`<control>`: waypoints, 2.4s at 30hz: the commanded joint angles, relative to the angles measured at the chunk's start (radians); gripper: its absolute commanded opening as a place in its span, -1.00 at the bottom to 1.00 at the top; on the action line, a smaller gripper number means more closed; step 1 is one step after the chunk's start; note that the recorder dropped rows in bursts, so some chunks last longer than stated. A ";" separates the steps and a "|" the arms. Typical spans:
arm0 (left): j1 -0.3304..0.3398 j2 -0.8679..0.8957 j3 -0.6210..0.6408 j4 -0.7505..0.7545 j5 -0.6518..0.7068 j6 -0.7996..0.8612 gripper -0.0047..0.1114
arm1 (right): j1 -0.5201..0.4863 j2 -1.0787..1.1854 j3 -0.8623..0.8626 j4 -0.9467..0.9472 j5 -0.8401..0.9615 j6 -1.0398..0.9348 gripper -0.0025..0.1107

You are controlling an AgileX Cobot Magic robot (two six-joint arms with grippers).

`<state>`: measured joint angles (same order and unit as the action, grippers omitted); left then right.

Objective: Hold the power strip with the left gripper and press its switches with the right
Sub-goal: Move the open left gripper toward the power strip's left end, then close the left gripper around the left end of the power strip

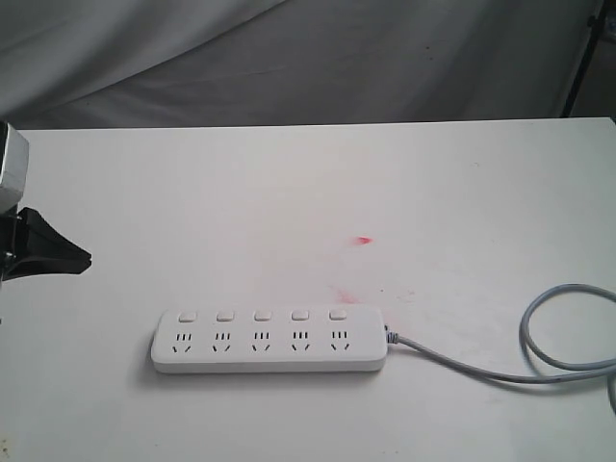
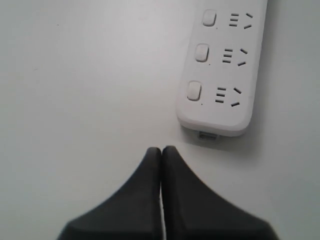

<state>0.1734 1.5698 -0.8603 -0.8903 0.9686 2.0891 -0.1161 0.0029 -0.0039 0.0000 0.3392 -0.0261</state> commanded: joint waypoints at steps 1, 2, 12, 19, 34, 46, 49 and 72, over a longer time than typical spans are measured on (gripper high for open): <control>0.001 0.006 -0.005 -0.050 -0.010 0.005 -0.92 | -0.003 -0.003 0.004 0.000 -0.002 0.000 -0.84; 0.001 0.006 -0.005 -0.050 -0.012 0.005 -0.92 | -0.003 -0.003 0.004 0.000 -0.002 0.000 -0.84; 0.001 0.011 -0.004 0.035 0.023 0.002 0.78 | -0.003 -0.003 0.004 0.000 -0.002 0.000 -0.84; 0.001 0.149 -0.004 0.032 0.013 0.005 0.88 | -0.003 -0.003 0.004 0.000 -0.002 0.000 -0.84; -0.004 0.282 -0.030 -0.105 -0.050 0.005 0.88 | -0.003 -0.003 0.004 0.000 -0.002 0.000 -0.84; -0.004 0.282 -0.027 -0.156 -0.017 0.005 0.88 | -0.003 -0.003 0.004 0.000 -0.002 0.000 -0.84; -0.004 0.282 -0.027 -0.156 0.039 0.005 0.88 | -0.003 -0.003 0.004 0.000 -0.002 0.000 -0.84; -0.232 0.282 0.001 -0.147 -0.134 0.005 0.88 | -0.003 -0.003 0.004 0.000 -0.002 0.000 -0.84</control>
<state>-0.0498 1.8505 -0.8667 -1.0316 0.8713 2.0928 -0.1161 0.0029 -0.0039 0.0000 0.3417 -0.0261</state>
